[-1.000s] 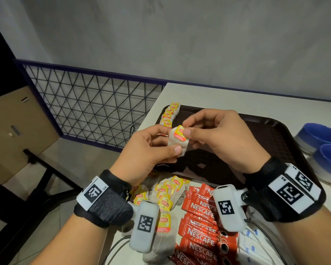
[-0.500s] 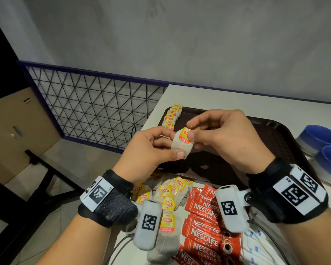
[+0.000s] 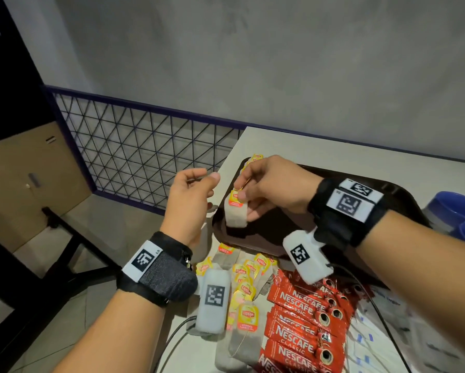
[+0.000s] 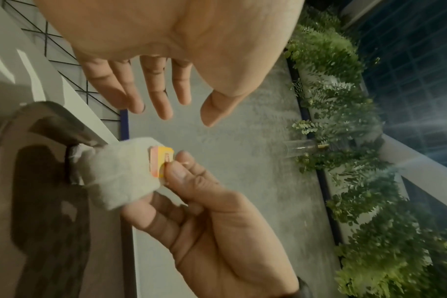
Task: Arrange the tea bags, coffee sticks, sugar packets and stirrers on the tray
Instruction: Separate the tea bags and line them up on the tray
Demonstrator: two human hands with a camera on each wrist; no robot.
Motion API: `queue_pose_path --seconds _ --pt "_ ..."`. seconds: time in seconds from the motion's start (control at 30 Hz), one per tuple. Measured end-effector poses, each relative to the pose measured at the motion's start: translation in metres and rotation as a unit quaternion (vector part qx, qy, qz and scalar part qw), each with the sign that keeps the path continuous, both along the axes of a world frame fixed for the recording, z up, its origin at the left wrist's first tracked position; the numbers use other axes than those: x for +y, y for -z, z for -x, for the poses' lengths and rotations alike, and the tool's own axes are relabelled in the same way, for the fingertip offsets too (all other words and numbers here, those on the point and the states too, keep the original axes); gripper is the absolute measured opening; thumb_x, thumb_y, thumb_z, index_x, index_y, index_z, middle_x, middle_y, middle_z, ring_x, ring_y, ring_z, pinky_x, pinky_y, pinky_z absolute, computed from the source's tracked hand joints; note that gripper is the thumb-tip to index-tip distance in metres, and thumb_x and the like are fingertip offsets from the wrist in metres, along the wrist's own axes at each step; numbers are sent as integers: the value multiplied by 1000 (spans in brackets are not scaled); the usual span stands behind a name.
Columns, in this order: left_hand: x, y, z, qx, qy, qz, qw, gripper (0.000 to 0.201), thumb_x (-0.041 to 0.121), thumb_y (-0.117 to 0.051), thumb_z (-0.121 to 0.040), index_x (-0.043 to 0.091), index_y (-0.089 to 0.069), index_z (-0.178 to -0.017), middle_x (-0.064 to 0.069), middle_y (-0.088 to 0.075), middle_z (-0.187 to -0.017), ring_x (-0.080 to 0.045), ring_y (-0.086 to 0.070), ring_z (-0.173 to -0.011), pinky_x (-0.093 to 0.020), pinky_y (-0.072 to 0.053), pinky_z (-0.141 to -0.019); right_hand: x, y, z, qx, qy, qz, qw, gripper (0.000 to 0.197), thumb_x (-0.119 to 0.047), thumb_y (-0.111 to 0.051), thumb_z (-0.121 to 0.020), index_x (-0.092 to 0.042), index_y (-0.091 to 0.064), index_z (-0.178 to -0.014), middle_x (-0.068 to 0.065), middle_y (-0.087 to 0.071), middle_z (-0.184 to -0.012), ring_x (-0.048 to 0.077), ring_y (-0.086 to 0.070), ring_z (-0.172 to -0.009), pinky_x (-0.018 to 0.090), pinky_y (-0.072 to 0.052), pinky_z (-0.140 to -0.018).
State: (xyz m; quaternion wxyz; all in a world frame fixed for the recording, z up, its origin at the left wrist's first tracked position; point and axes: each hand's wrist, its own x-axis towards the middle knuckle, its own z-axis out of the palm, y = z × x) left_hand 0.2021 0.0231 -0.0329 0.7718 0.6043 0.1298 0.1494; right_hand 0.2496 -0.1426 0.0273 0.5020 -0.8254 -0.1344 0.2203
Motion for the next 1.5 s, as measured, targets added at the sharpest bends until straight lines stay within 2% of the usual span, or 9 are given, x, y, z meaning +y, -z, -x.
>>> queue_pose_path --seconds 0.27,0.4,0.73,0.87,1.07,1.17,1.23,1.33,1.5 --pt "-1 -1 6 55 44 -118 990 12 21 -70 -93 10 -67 -99 -2 -78 -85 -16 -70 -87 -29 -49 -71 19 18 -31 -35 27 125 991 22 9 -77 -83 8 -71 -104 13 -76 -75 25 -75 -66 43 -66 -73" --pt "-1 -3 10 72 91 -169 979 11 9 -61 -95 2 -69 -97 -7 -78 -75 -3 -69 -60 -11 -48 -52 17 22 -40 -25 51 111 992 17 12 -76 -85 8 -68 -99 22 -72 -82 29 -71 -64 48 -65 -78" --pt "-1 3 6 113 118 -156 974 9 14 -62 -91 9 -69 -93 -7 -80 -84 -20 -76 -95 -29 -46 -76 17 29 -46 -65 39 168 983 27 -2 -85 -80 5 -71 -101 19 -78 -97 30 -78 -86 46 -64 -84" --pt "-1 -2 9 119 121 -129 977 7 13 -62 -93 8 -67 -94 -14 -79 -87 -19 -75 -83 -21 -47 -64 10 21 -38 -96 66 156 981 26 -6 -84 -82 4 -72 -103 19 -78 -93 31 -79 -78 49 -65 -80" --pt "-2 -36 24 39 121 -95 987 12 12 -57 -100 5 -64 -107 -13 -79 -97 1 -64 -62 -19 -41 -60 -9 -11 20 -151 3 160 975 9 -19 -78 -90 -12 -74 -93 6 -77 -86 24 -78 -74 38 -64 -69" --pt "-3 -53 34 20 143 -106 984 14 20 -61 -99 9 -65 -107 -7 -79 -96 -7 -55 -65 -28 -36 -63 -21 -22 60 -158 -47 159 974 4 -21 -75 -90 -18 -77 -89 -3 -77 -82 21 -77 -73 34 -63 -67" --pt "-6 -64 47 -1 164 -122 979 8 16 -62 -99 10 -67 -101 -8 -76 -86 -8 -50 -60 -25 -34 -58 -29 -22 84 -163 -87 170 968 6 -23 -76 -89 -20 -79 -86 -9 -76 -77 7 -73 -66 21 -57 -60" --pt "-7 -74 75 -39 213 -241 946 9 6 -60 -99 -1 -67 -101 -10 -69 -76 -4 -52 -54 -17 -38 -54 -36 -7 116 -164 -136 237 948 9 -35 -79 -87 -26 -79 -86 -16 -71 -70 -6 -63 -64 9 -43 -58" --pt "4 -55 125 15 350 -396 849 8 17 -68 -98 23 -72 -103 -2 -74 -86 -11 -65 -79 -32 -52 -78 -39 27 140 -189 -160 354 902 36 -60 -69 -87 -25 -71 -93 -7 -69 -83 12 -65 -77 38 -59 -76"
